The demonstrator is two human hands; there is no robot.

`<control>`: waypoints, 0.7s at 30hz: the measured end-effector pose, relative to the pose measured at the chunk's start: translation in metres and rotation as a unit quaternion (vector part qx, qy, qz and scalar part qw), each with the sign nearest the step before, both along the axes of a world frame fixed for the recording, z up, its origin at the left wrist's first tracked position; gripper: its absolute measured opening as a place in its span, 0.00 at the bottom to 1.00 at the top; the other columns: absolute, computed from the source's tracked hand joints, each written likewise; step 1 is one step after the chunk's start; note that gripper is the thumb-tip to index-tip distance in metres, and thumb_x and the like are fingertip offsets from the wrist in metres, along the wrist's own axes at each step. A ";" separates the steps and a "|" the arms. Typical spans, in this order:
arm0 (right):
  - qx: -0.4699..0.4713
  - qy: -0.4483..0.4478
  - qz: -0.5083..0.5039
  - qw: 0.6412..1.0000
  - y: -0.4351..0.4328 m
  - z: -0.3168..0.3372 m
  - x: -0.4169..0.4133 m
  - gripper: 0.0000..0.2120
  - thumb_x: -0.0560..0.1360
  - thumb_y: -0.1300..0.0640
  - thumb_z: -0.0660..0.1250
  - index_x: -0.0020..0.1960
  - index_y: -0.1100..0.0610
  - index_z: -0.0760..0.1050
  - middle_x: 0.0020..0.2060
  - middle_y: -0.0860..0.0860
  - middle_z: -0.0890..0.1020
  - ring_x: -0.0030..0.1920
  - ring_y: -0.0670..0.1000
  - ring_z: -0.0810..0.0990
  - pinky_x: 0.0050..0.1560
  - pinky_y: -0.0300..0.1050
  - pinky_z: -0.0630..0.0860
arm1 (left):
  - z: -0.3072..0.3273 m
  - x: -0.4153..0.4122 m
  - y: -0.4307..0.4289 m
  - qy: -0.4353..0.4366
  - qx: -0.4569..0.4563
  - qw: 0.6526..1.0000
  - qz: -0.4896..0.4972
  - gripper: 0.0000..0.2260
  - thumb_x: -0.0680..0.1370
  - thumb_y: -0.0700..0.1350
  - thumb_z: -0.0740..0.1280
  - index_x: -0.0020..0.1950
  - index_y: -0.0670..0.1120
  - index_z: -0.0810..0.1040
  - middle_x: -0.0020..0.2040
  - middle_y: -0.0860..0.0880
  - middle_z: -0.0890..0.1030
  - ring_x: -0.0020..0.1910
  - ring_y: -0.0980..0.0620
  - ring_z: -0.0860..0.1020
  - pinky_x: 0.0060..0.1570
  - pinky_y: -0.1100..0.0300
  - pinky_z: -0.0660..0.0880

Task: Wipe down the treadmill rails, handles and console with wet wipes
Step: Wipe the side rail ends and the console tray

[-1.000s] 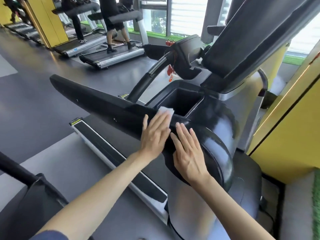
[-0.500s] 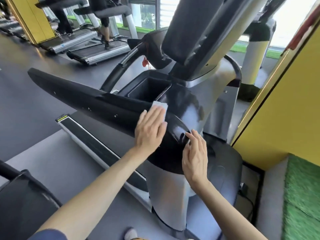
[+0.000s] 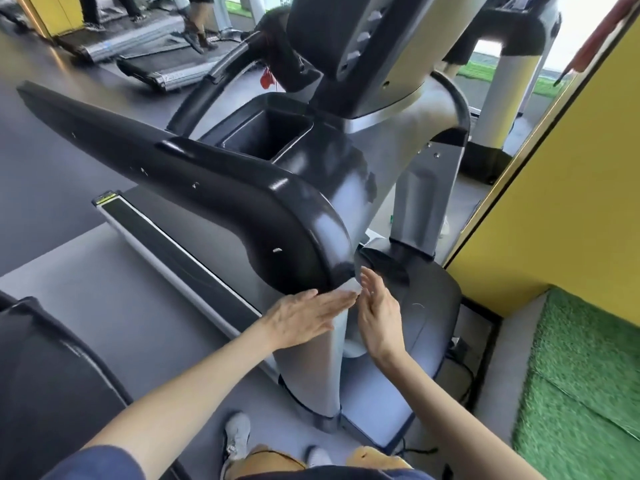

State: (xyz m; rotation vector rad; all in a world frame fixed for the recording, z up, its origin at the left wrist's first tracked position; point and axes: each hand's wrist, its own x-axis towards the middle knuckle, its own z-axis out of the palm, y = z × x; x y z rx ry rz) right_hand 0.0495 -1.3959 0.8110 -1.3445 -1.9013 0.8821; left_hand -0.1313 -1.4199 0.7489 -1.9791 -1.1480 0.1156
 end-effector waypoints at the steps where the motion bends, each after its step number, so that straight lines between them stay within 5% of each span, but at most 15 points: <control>1: -0.007 -0.009 0.010 1.000 0.000 -0.002 0.000 0.21 0.81 0.60 0.53 0.73 0.53 0.65 0.65 0.50 0.75 0.65 0.50 0.73 0.63 0.44 0.70 | 0.000 -0.006 -0.001 -0.013 0.023 1.000 -0.011 0.28 0.82 0.58 0.44 0.79 0.46 0.45 0.79 0.49 0.42 0.77 0.54 0.41 0.70 0.45 0.33; 4: -0.010 -0.012 0.020 1.000 0.001 -0.004 -0.002 0.21 0.82 0.58 0.53 0.74 0.53 0.64 0.65 0.51 0.75 0.66 0.51 0.72 0.64 0.44 0.69 | 0.013 -0.026 -0.003 -0.196 0.048 0.979 0.016 0.27 0.82 0.59 0.40 0.78 0.48 0.41 0.79 0.52 0.40 0.77 0.55 0.41 0.69 0.37 0.53; 6: -0.011 0.002 0.024 1.000 0.001 -0.002 -0.008 0.21 0.82 0.59 0.53 0.74 0.54 0.64 0.65 0.53 0.75 0.66 0.51 0.72 0.65 0.47 0.69 | 0.022 -0.029 -0.003 -0.350 0.023 0.934 0.074 0.28 0.82 0.59 0.39 0.78 0.49 0.38 0.78 0.54 0.37 0.76 0.56 0.40 0.57 0.28 0.64; 9: -0.011 0.010 0.013 1.000 -0.001 -0.002 -0.011 0.22 0.81 0.62 0.52 0.74 0.56 0.64 0.65 0.53 0.75 0.65 0.52 0.73 0.65 0.43 0.69 | 0.006 0.005 -0.007 -0.468 0.017 0.874 0.129 0.30 0.81 0.61 0.40 0.77 0.47 0.35 0.77 0.52 0.35 0.76 0.54 0.38 0.65 0.29 0.46; 12: -0.007 0.035 0.006 0.999 -0.003 -0.001 -0.012 0.21 0.79 0.67 0.52 0.70 0.59 0.68 0.59 0.48 0.77 0.63 0.50 0.74 0.58 0.24 0.64 | -0.028 0.039 -0.014 -0.429 -0.053 0.888 0.158 0.32 0.80 0.62 0.36 0.77 0.43 0.36 0.78 0.47 0.36 0.77 0.50 0.38 0.68 0.41 0.47; 15: -0.014 0.065 -0.005 0.998 0.000 -0.001 -0.014 0.21 0.80 0.66 0.54 0.72 0.59 0.68 0.63 0.49 0.75 0.66 0.48 0.72 0.61 0.28 0.63 | -0.032 0.031 -0.016 -0.401 -0.073 0.894 0.185 0.34 0.77 0.65 0.30 0.75 0.43 0.31 0.75 0.47 0.31 0.74 0.54 0.30 0.68 0.45 0.30; 16: -0.007 0.066 -0.009 0.998 0.000 -0.002 -0.016 0.21 0.80 0.64 0.54 0.72 0.59 0.66 0.65 0.50 0.74 0.67 0.49 0.71 0.63 0.32 0.63 | -0.022 0.027 -0.013 -0.478 -0.090 0.851 0.196 0.36 0.75 0.67 0.29 0.73 0.43 0.31 0.74 0.47 0.31 0.72 0.58 0.27 0.65 0.49 0.23; 18: 0.032 0.052 -0.010 0.998 -0.003 -0.002 -0.024 0.23 0.80 0.59 0.52 0.75 0.59 0.62 0.69 0.52 0.69 0.69 0.48 0.67 0.68 0.35 0.60 | 0.003 0.013 0.003 -0.697 -0.017 0.685 0.211 0.35 0.77 0.65 0.37 0.74 0.43 0.35 0.76 0.48 0.36 0.73 0.62 0.33 0.66 0.52 0.23; 20: 0.070 0.034 0.003 0.997 -0.006 0.001 -0.030 0.26 0.79 0.57 0.52 0.77 0.58 0.56 0.74 0.54 0.63 0.71 0.45 0.60 0.69 0.30 0.53 | 0.031 -0.001 0.019 -0.815 0.049 0.526 0.237 0.33 0.76 0.60 0.40 0.77 0.46 0.36 0.78 0.50 0.39 0.75 0.62 0.39 0.71 0.47 0.29; 21: 0.081 0.023 0.015 0.996 -0.007 0.000 -0.034 0.27 0.80 0.56 0.53 0.77 0.57 0.54 0.75 0.54 0.60 0.71 0.44 0.58 0.69 0.29 0.51 | 0.035 -0.003 0.019 -0.831 0.049 0.501 0.238 0.33 0.75 0.59 0.40 0.77 0.48 0.36 0.78 0.52 0.39 0.75 0.63 0.40 0.72 0.45 0.31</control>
